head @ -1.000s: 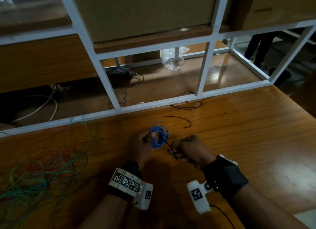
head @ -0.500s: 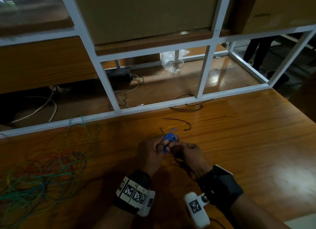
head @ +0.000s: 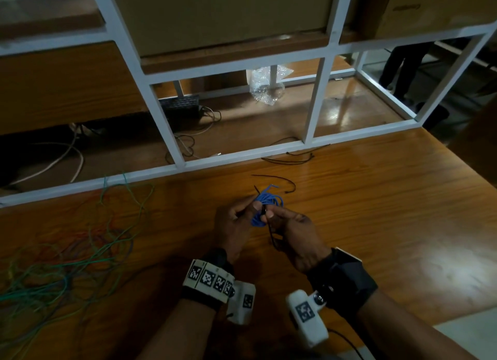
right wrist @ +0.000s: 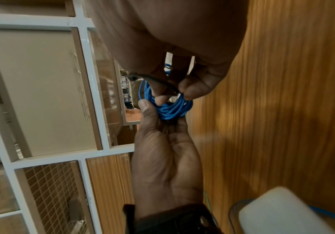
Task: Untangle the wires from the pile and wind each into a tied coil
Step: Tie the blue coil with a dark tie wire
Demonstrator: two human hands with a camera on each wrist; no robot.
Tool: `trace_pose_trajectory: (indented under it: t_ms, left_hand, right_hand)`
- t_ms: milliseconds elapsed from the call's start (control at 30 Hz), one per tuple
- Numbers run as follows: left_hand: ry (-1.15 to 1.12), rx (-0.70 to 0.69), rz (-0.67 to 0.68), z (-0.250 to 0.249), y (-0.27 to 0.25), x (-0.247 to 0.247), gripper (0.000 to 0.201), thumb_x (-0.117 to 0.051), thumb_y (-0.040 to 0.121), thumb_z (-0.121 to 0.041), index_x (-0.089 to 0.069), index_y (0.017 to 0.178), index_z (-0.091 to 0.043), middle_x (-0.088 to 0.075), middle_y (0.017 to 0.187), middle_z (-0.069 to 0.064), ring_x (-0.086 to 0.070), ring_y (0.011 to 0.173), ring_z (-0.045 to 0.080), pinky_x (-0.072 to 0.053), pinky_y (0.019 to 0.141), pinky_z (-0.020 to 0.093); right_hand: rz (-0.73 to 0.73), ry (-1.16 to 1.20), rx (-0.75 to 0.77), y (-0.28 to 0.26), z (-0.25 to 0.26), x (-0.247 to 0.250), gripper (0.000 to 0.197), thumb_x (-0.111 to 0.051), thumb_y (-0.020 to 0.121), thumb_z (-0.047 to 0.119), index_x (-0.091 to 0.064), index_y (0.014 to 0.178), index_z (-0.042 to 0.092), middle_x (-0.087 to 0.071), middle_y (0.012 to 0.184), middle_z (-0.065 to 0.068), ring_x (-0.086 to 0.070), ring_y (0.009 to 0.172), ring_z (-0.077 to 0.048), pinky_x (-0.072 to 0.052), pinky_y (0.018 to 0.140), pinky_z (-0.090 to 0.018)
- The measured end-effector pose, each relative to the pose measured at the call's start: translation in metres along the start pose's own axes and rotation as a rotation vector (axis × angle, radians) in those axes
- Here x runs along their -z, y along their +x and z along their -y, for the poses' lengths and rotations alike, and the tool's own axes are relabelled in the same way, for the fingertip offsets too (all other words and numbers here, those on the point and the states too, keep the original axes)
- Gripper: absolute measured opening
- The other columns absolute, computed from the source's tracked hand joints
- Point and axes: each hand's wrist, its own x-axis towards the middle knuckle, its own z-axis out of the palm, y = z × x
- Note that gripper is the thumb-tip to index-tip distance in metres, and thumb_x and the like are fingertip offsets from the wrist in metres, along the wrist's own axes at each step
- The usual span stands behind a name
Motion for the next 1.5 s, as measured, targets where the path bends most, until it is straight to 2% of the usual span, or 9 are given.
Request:
trace_pose_trajectory:
  t_ms: [167, 300, 433, 533, 700, 900, 1133, 1300, 1500]
  left_hand:
    - [-0.099, 0.104, -0.004, 0.006, -0.004, 0.005, 0.026, -0.070, 0.089, -0.016, -0.071, 0.114, -0.015, -0.074, 0.107, 0.000, -0.070, 0.094, 0.003, -0.053, 0.073, 0.016]
    - [-0.204, 0.138, -0.074, 0.002, -0.009, 0.001, 0.034, -0.073, 0.086, -0.011, -0.068, 0.120, -0.013, -0.072, 0.111, 0.003, -0.070, 0.093, 0.002, -0.055, 0.075, 0.018]
    - [-0.269, 0.122, -0.114, -0.001, -0.010, 0.000, 0.059, -0.076, 0.082, -0.007, -0.054, 0.135, -0.020, -0.075, 0.105, 0.005, -0.071, 0.096, 0.011, -0.057, 0.078, 0.026]
    - [-0.261, 0.153, -0.090, -0.005, -0.008, 0.001, 0.043, -0.075, 0.083, -0.005, -0.063, 0.125, -0.009, -0.073, 0.106, 0.004, -0.071, 0.090, 0.005, -0.056, 0.073, 0.020]
    - [-0.363, 0.256, -0.084, -0.008, -0.005, 0.003, 0.032, -0.074, 0.081, -0.003, -0.071, 0.113, -0.009, -0.074, 0.109, 0.010, -0.070, 0.099, 0.021, -0.056, 0.074, 0.026]
    - [-0.450, 0.266, -0.073, -0.013, -0.008, 0.000, 0.038, -0.077, 0.076, -0.004, -0.069, 0.110, -0.019, -0.072, 0.115, 0.008, -0.068, 0.109, 0.024, -0.054, 0.095, 0.041]
    - [-0.375, 0.279, -0.122, -0.016, -0.006, -0.002, 0.026, -0.076, 0.077, -0.001, -0.074, 0.099, -0.014, -0.076, 0.103, 0.009, -0.070, 0.102, 0.026, -0.056, 0.090, 0.040]
    - [-0.325, 0.289, -0.198, -0.016, -0.004, 0.002, 0.024, -0.077, 0.078, -0.002, -0.075, 0.099, -0.013, -0.077, 0.097, 0.006, -0.073, 0.093, 0.019, -0.057, 0.077, 0.031]
    - [-0.324, 0.307, -0.249, -0.016, -0.001, 0.019, 0.025, -0.076, 0.079, -0.002, -0.073, 0.102, -0.012, -0.075, 0.102, 0.011, -0.072, 0.092, 0.020, -0.059, 0.083, 0.037]
  right_hand:
    - [0.016, -0.009, -0.016, -0.002, -0.004, -0.001, 0.018, -0.069, 0.097, 0.021, -0.076, 0.112, 0.013, -0.074, 0.090, -0.002, -0.057, 0.075, -0.014, -0.037, 0.063, -0.030]
    - [0.019, -0.012, -0.006, -0.001, -0.004, -0.004, 0.018, -0.070, 0.096, 0.023, -0.076, 0.111, 0.015, -0.074, 0.091, -0.002, -0.055, 0.076, -0.015, -0.036, 0.063, -0.030]
    - [0.019, -0.010, -0.005, 0.000, -0.003, -0.006, 0.015, -0.069, 0.097, 0.021, -0.076, 0.109, 0.016, -0.074, 0.088, -0.001, -0.050, 0.073, -0.016, -0.032, 0.063, -0.030]
    - [0.032, -0.012, 0.004, 0.000, -0.002, -0.005, 0.013, -0.070, 0.096, 0.021, -0.077, 0.106, 0.017, -0.074, 0.086, -0.001, -0.047, 0.069, -0.015, -0.032, 0.062, -0.029]
    - [0.076, -0.104, 0.004, -0.006, 0.004, 0.000, 0.017, -0.068, 0.097, 0.024, -0.079, 0.108, 0.017, -0.072, 0.090, 0.003, -0.050, 0.071, -0.011, -0.043, 0.064, -0.029]
    - [0.094, -0.055, 0.020, -0.008, 0.008, 0.001, 0.017, -0.066, 0.097, 0.017, -0.078, 0.109, 0.012, -0.073, 0.090, 0.001, -0.048, 0.069, -0.011, -0.042, 0.062, -0.027]
    - [0.111, -0.020, 0.003, -0.010, 0.009, 0.000, 0.015, -0.066, 0.096, 0.015, -0.078, 0.105, 0.015, -0.074, 0.093, -0.001, -0.053, 0.069, -0.010, -0.047, 0.061, -0.025]
    - [0.096, -0.070, 0.014, -0.018, 0.017, 0.006, 0.021, -0.063, 0.100, 0.025, -0.076, 0.109, 0.012, -0.079, 0.103, -0.004, -0.066, 0.080, -0.015, -0.052, 0.064, -0.028]
    - [-0.008, -0.185, 0.118, -0.033, 0.020, 0.047, 0.020, -0.068, 0.096, 0.019, -0.074, 0.110, 0.005, -0.078, 0.106, -0.003, -0.065, 0.090, -0.018, -0.049, 0.068, -0.031]
